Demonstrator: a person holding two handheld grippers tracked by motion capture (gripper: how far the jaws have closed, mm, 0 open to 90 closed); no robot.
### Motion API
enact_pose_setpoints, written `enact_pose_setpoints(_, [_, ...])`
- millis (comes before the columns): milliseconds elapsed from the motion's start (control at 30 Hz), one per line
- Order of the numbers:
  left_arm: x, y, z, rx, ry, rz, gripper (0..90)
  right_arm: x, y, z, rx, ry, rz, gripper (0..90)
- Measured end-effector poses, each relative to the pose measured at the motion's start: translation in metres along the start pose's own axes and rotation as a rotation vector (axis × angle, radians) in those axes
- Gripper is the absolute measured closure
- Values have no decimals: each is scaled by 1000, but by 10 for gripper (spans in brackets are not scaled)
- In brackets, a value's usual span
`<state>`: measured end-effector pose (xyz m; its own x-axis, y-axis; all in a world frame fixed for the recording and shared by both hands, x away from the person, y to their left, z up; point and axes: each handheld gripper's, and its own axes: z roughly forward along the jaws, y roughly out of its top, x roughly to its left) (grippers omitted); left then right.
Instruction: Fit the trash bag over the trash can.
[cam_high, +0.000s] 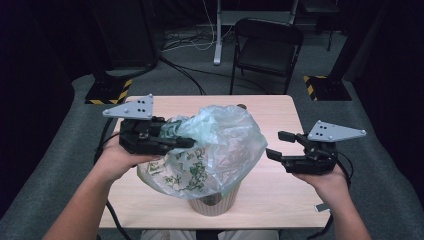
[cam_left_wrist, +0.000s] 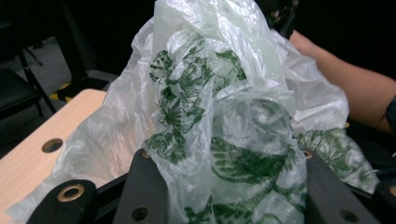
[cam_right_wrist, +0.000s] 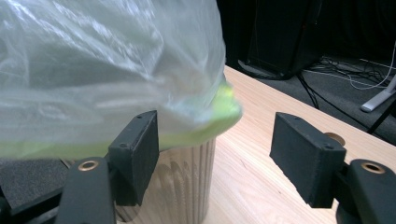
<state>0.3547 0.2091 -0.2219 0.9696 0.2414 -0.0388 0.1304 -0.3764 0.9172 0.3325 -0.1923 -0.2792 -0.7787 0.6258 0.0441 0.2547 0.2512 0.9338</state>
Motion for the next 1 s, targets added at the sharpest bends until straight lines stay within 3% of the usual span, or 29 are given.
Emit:
enact_pose_setpoints(233, [15,-19,18,85,57,-22,642,0,-2,0,-5,7,3,311])
enact_pose_setpoints(400, [21,-29,22,103,64,-43,634,3,-3,9,-4,41,1,312])
enact_pose_setpoints(700, [23,-38,23,104,63,-59,578,6,-8,39,22,108,23,344])
enact_pose_setpoints(800, [25,-39,23,96,57,-66,526,10,-8,45,26,130,9,418])
enact_pose_setpoints(1000, [27,-43,22,72,71,-81,402,13,-9,49,43,102,-24,649])
